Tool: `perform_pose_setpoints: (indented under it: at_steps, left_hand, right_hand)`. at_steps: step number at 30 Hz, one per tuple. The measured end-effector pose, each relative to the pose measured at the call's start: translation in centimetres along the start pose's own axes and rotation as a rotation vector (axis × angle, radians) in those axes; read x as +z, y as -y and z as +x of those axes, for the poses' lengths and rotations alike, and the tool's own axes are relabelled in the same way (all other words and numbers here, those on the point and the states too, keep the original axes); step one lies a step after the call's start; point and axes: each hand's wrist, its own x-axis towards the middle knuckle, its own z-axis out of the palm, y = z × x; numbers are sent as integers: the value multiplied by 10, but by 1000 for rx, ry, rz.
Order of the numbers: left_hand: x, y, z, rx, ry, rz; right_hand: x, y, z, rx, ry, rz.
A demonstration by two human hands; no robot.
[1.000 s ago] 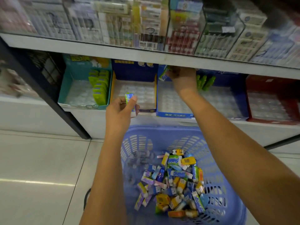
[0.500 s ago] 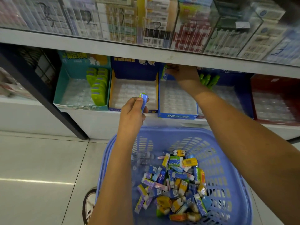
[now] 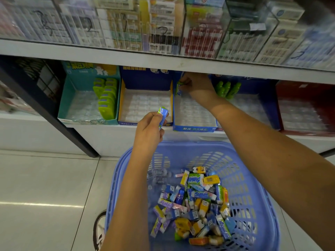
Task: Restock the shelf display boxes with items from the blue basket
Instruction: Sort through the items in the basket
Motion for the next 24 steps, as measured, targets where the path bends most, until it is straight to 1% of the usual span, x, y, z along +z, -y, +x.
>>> perform_pose_setpoints:
  at_steps: [4,7,9,10,11,12,13,14,15,17,18,19,21,24]
  left_hand:
    - [3,2,0,17,15,25]
    - [5,4,1,38,28,28]
    - [6,4,0,77,40,49]
    - [7,4,-1,99,36,48]
    - [8,4,-2,115,21,32]
    - [8,4,-2,125,3,-2]
    - [10,3,-2,129,-13,-46]
    - [11,3,-3,130,-19,-88]
    - [13,2,-3,132,-21,-117]
    - [20,2,-5,139,-19,-137]
    - [24,2,-5,144,-13,-141]
    - [28,2,-6,151,-3,-145]
    - [35,2,-8,169,14,-149]
    - [43,3,-8,199,54,-133]
  right_hand:
    - [4,-4,-1,-18,-67,34]
    - [2,-4,0,10,-28,18]
    - [-3,-4,-5,30,14,60]
    - [-8,-3,-10,54,-4,85]
    - [-13,-1,-17,91,-62,109]
    - [-18,2,-27,133,-125,168]
    - [-23,5,-40,170,-146,303]
    - [-27,10,-55,193,-113,484]
    - [-30,14,-72,200,-42,651]
    - [-32,23,-104,198,120,839]
    - [-31,27,-116,190,163,880]
    - [-31,29,-125,179,167,901]
    - [-31,33,-132,167,107,904]
    - [-36,29,-133,162,45,835]
